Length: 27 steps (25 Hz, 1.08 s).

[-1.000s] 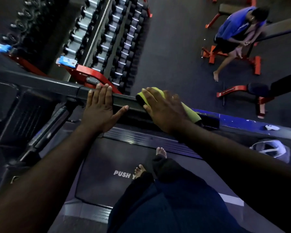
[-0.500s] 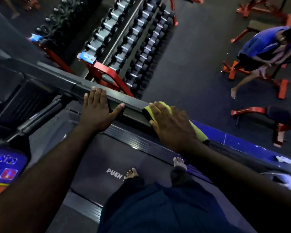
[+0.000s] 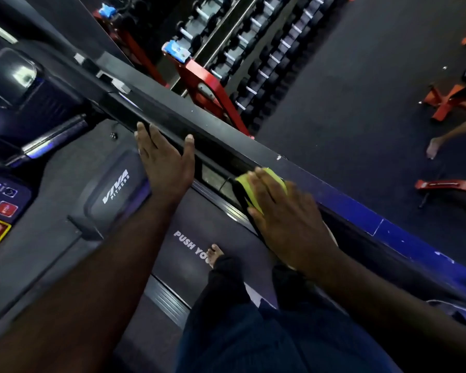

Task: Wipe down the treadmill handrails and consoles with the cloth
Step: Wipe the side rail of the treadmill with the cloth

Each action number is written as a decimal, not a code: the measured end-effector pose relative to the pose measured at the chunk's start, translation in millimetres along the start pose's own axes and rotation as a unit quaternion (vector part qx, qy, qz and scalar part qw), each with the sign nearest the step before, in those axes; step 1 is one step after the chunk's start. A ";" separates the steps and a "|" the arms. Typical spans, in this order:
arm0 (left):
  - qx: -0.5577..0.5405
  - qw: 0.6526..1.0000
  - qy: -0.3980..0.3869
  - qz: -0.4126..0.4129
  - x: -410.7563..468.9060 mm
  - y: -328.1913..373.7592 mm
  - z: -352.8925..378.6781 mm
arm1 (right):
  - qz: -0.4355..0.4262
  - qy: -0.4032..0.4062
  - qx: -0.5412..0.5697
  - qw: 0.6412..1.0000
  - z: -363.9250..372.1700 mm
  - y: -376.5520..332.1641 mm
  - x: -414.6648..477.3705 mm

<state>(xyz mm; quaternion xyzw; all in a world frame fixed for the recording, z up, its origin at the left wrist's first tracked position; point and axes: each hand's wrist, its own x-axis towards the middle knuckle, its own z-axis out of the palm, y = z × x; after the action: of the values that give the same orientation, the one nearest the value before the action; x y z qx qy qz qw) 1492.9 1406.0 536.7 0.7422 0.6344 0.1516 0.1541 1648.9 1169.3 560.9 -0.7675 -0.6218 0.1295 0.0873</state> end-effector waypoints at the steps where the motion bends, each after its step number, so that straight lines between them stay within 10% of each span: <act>1: -0.013 1.000 0.005 -0.015 -2.9 5.4 2.1 | 0.002 -0.007 0.011 1.000 -1.1 7.4 -17.0; 15: -0.010 0.992 0.103 -0.068 16.6 21.3 19.6 | -0.071 -0.003 0.001 0.997 7.1 20.9 -4.0; 18: 0.002 0.992 0.098 -0.076 15.7 19.9 22.7 | -0.036 -0.037 0.136 0.989 14.7 17.9 50.8; 23: -0.016 0.995 0.074 -0.070 15.8 18.6 25.7 | 0.077 -0.147 0.550 0.819 25.1 64.0 15.2; 27: -0.028 0.994 0.074 -0.077 20.2 16.6 31.6 | 0.027 -0.180 0.541 0.821 46.3 59.7 78.0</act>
<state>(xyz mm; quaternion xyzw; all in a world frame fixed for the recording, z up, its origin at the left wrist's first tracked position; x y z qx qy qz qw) 1524.1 1422.4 515.6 0.6734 0.6946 0.2117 0.1387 1705.4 1231.6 492.3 -0.5763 -0.4348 0.5837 0.3715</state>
